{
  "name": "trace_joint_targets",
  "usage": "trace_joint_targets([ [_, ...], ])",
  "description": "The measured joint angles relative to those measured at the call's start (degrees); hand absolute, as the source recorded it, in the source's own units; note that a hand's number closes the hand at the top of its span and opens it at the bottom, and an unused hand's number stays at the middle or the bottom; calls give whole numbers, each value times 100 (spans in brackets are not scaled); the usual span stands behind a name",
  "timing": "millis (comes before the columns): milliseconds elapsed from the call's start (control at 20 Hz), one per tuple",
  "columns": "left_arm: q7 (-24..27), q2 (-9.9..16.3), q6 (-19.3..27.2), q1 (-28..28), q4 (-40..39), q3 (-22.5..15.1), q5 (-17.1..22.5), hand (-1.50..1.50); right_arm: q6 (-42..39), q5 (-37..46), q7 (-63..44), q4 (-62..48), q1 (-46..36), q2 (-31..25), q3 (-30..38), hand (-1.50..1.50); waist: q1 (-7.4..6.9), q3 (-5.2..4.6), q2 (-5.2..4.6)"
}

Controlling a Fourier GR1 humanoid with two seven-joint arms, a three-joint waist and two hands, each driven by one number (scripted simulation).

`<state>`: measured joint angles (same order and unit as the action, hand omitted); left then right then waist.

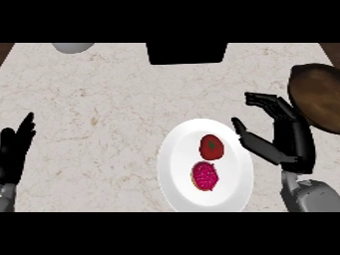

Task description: Pick the cupcake from the plate and place it in the pan

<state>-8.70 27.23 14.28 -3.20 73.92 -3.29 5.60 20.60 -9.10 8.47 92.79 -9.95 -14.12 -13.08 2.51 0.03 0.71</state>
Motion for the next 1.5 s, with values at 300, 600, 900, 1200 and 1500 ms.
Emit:
trace_joint_targets([
  [300, -255, 152, -218, -122, 78, 154, 37, 0, 536, 864, 232, 1371, 1419, 26, -706, -150, -120, -5, -33],
  [600, -333, 99, -226, -248, 34, 163, -33, 0, 539, 2149, -1344, 2314, 1619, -804, -1104, -150, -162, -24, -42],
  [900, -445, 103, -257, -363, 52, 127, -79, 0, -515, 2995, -3314, 2716, 1156, -1878, -1240, -150, -254, -45, -53],
  [1200, -438, 21, -252, -451, 5, 69, -151, 0, -1899, 3390, -5403, 2975, 205, -2195, -1761, -150, -368, -46, -70],
  [1500, -458, -3, -330, -501, -18, 84, -170, 0, -3028, 3298, -6834, 2683, -929, -1658, -2358, -150, -394, -31, -73],
])
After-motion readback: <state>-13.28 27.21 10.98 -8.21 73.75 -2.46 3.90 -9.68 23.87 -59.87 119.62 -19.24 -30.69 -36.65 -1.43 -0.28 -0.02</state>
